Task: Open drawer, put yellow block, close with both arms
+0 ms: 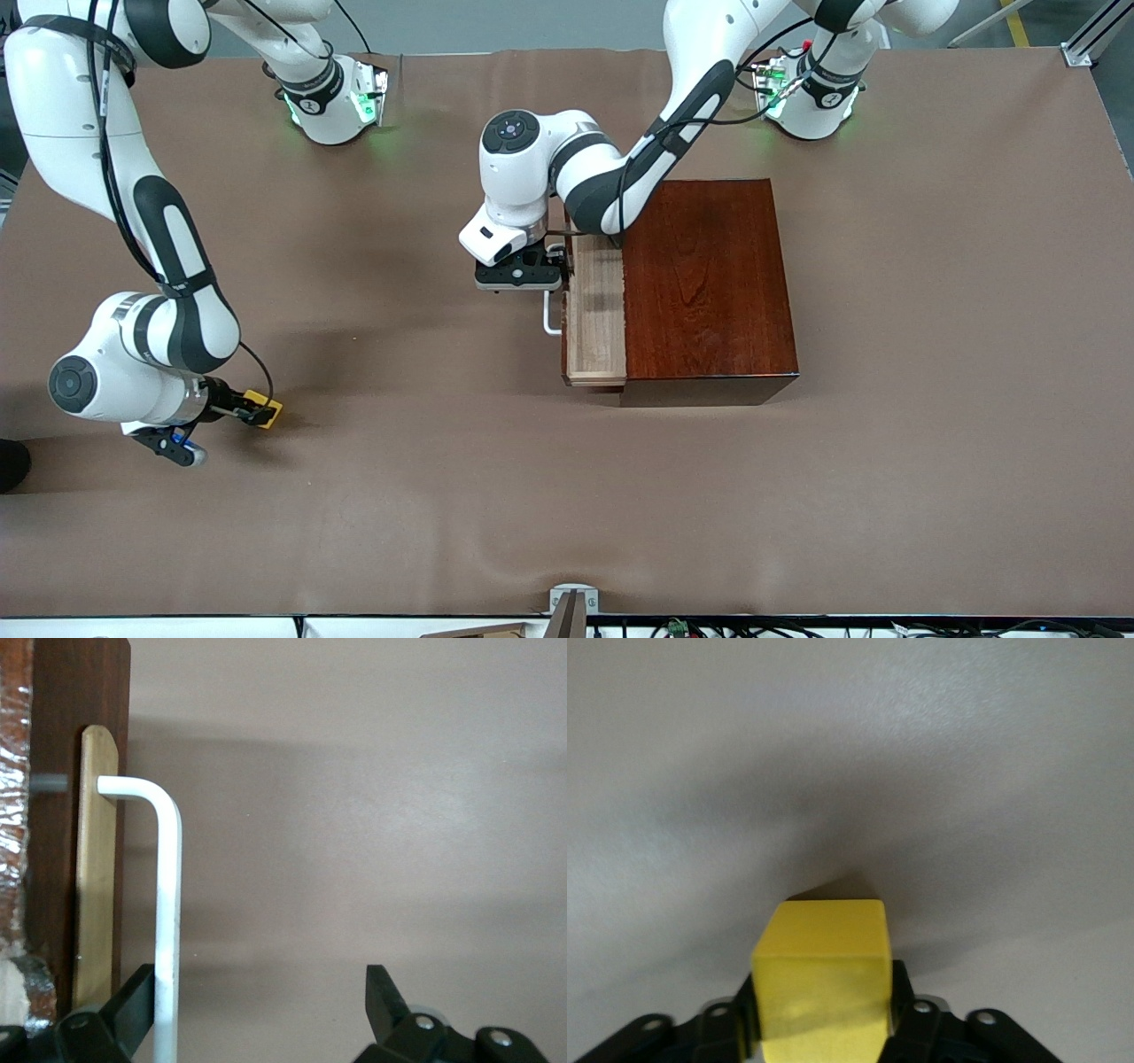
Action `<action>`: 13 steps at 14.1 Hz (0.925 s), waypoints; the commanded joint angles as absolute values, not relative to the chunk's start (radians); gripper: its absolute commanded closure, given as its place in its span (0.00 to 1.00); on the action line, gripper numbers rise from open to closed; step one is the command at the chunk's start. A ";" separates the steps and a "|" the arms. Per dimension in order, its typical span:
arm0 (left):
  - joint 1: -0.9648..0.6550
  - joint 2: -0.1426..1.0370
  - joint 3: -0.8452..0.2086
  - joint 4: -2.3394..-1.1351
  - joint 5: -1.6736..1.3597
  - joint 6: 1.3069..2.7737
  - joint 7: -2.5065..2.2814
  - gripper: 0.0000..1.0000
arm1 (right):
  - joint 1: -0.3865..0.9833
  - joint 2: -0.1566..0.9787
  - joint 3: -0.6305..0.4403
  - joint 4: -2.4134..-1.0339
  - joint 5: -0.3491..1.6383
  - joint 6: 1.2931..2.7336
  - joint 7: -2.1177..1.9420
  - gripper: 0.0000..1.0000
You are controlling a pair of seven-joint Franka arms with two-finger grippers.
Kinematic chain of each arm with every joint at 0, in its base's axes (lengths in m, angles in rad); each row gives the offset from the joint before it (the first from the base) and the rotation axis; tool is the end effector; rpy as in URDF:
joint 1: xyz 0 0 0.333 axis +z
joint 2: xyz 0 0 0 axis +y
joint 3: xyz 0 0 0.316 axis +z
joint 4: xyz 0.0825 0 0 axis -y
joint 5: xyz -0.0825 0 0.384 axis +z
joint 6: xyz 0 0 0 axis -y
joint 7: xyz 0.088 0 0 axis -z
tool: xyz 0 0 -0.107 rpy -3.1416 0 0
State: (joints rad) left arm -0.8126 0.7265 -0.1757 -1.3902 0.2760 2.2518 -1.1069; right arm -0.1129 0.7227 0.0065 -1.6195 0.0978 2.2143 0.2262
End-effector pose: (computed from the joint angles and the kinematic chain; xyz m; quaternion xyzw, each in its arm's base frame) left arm 0.4395 -0.6016 0.2974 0.9956 0.0062 0.0861 0.0356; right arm 0.6739 -0.0692 0.1897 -0.9775 0.1970 0.0661 0.0354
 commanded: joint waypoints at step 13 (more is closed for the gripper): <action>-0.856 0.824 -0.204 -1.296 0.147 2.431 -1.132 0.00 | -0.132 0.637 0.008 -1.545 0.081 2.014 -0.250 1.00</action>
State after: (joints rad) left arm -0.8142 0.7368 -0.1759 -1.3807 0.2221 2.3111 -1.1069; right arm -0.1198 0.6601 -0.0015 -1.5693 0.0933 2.0742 -0.2039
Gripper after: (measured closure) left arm 0.000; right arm 0.441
